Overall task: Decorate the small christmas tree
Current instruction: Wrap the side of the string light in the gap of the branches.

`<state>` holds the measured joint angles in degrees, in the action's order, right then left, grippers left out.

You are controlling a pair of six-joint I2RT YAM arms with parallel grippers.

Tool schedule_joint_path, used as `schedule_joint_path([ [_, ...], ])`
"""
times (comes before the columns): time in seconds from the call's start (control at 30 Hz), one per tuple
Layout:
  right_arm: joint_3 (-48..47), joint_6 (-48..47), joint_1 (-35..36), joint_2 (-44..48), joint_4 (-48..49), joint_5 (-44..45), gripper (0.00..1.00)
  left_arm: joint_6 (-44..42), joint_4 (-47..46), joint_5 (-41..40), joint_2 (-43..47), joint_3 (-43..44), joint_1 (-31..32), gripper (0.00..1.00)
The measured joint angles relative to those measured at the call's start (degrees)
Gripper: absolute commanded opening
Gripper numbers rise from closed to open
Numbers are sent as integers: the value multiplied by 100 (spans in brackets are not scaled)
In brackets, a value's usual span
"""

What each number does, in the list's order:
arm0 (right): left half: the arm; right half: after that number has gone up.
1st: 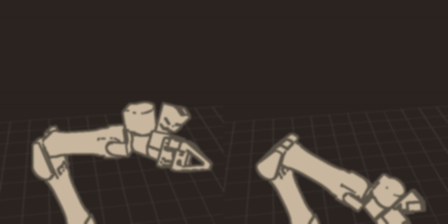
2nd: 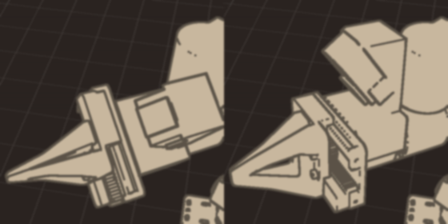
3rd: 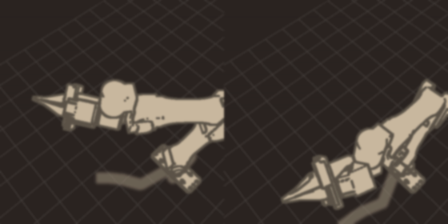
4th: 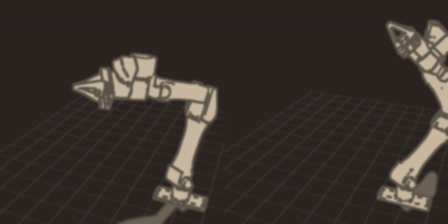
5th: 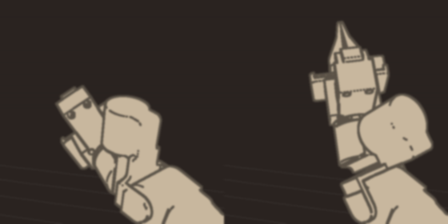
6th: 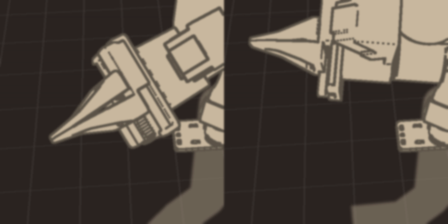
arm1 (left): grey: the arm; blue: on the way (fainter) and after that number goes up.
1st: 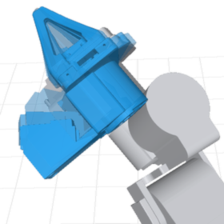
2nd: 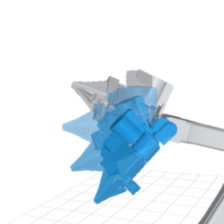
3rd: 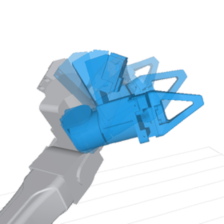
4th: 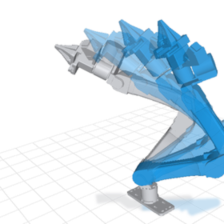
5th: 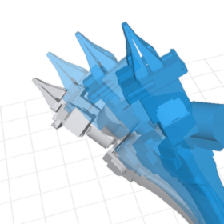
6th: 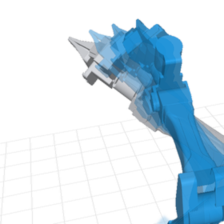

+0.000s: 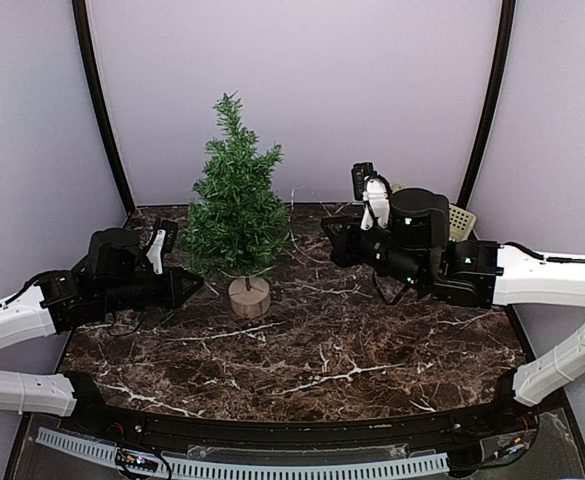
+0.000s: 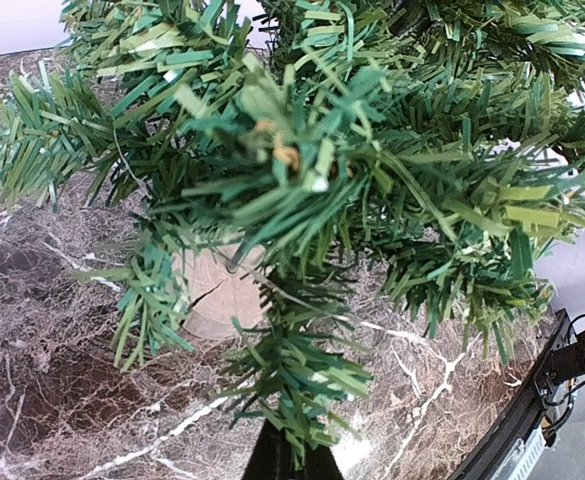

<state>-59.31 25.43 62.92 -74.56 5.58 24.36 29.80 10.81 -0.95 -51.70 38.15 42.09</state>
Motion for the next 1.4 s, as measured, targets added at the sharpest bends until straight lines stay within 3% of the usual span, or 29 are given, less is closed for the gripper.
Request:
schedule_joint_path([
  [0.4, 0, 190, -181, -52, 61, 90, 0, 0, 0, -15, 22, -9, 0, 0],
  [0.83, 861, 640, -157, 4, 227, -887, 0, 0, 0, -20, 31, -11, 0, 0],
  [1.17, 905, 704, -149, -514, 286, -566, 0, 42, 2, -33, 42, -48, -9, 0],
  [1.4, 890, 686, -142, -444, 437, -883, 0, 42, 4, -79, 66, -50, -11, 0],
])
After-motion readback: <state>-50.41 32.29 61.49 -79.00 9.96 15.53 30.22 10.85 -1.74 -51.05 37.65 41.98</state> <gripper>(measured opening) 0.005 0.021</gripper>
